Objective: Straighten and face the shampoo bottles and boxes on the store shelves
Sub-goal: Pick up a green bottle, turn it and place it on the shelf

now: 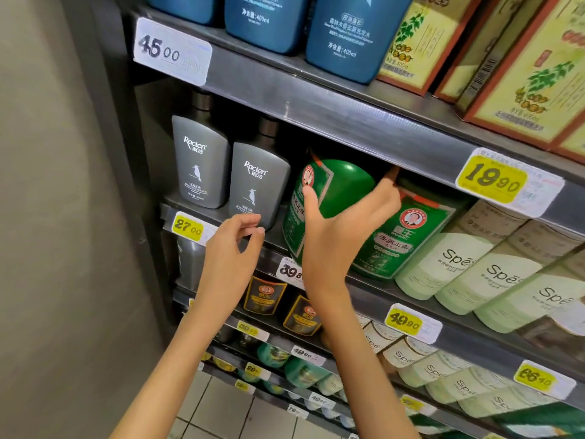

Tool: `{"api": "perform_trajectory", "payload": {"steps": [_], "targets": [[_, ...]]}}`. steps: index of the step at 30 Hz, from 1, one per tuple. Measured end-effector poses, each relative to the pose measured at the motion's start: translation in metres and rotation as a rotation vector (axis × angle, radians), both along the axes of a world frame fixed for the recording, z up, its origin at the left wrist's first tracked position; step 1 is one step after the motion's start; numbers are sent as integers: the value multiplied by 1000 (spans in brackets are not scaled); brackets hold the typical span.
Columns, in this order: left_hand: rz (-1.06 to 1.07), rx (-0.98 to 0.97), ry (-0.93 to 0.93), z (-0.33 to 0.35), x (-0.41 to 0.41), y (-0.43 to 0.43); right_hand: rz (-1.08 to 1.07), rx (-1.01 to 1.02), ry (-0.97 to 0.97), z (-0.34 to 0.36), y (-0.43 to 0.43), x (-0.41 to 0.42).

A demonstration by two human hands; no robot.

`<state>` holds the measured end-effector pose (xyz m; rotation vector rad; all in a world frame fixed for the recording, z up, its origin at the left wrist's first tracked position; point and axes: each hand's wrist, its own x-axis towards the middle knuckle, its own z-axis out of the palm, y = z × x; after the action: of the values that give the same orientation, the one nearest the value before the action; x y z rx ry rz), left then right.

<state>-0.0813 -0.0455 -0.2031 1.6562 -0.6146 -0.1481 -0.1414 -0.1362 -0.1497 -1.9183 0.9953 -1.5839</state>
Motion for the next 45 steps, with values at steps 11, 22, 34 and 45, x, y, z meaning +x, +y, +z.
{"api": "perform_trajectory", "payload": {"steps": [11,22,34,45], "targets": [[-8,45,-3,-8,1,6,2,325,-108,-42,14,18],[-120,5,-2,-3,-5,2,150,325,-215,-32,24,-25],[-690,-26,786,-5,-75,42,598,939,-92,-45,50,-133],[-554,-30,748,-23,-158,71,646,1055,151,-45,58,-204]]}}
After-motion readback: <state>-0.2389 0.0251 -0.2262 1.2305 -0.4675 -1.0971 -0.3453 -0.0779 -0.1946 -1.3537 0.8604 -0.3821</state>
